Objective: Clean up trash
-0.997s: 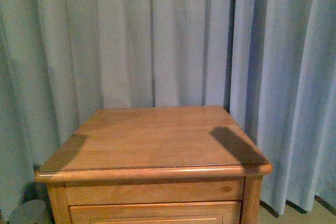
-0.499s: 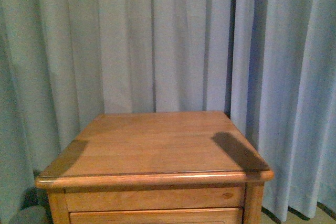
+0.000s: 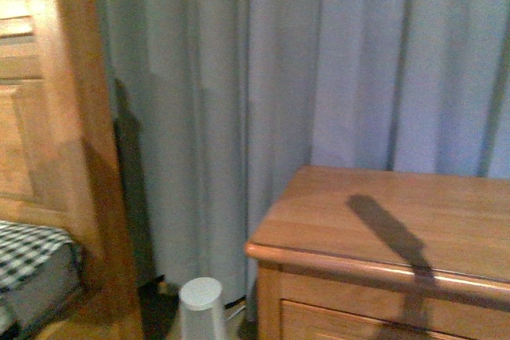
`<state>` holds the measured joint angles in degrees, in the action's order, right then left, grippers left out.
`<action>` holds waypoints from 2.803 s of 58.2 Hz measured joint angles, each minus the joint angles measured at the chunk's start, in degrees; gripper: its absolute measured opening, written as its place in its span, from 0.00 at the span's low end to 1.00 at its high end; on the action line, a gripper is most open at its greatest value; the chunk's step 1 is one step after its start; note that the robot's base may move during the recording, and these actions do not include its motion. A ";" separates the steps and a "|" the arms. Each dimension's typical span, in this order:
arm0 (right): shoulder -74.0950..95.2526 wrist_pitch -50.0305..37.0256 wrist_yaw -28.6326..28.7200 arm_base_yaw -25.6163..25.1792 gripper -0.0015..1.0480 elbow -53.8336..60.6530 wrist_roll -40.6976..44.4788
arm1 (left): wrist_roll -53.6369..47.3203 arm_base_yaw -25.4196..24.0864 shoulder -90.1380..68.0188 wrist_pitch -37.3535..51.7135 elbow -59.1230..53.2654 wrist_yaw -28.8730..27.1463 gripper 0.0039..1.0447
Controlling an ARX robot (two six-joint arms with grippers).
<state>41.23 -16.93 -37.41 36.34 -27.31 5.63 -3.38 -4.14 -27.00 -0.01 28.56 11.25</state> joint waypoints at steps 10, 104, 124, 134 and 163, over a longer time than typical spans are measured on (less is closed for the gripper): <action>-0.13 0.00 -0.07 0.00 0.18 -0.02 -0.02 | 0.02 0.09 -0.04 0.00 -0.02 0.17 0.26; -0.04 0.00 0.13 0.09 0.18 0.00 -0.02 | 0.94 -0.42 -0.98 -5.16 1.55 0.90 0.26; -0.04 0.00 0.13 0.09 0.18 0.00 -0.02 | -9.51 -7.58 -22.38 -6.19 11.78 17.86 0.26; -0.04 0.00 0.11 0.09 0.18 0.00 -0.02 | -21.66 -9.18 -36.00 -6.56 19.52 21.27 0.26; -0.04 0.00 0.11 0.09 0.18 0.00 -0.02 | -43.25 -3.52 -61.90 -10.03 32.50 21.38 0.26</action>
<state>41.19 -16.93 -37.30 36.42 -27.31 5.61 -46.63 -7.66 -88.90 -10.04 61.06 32.62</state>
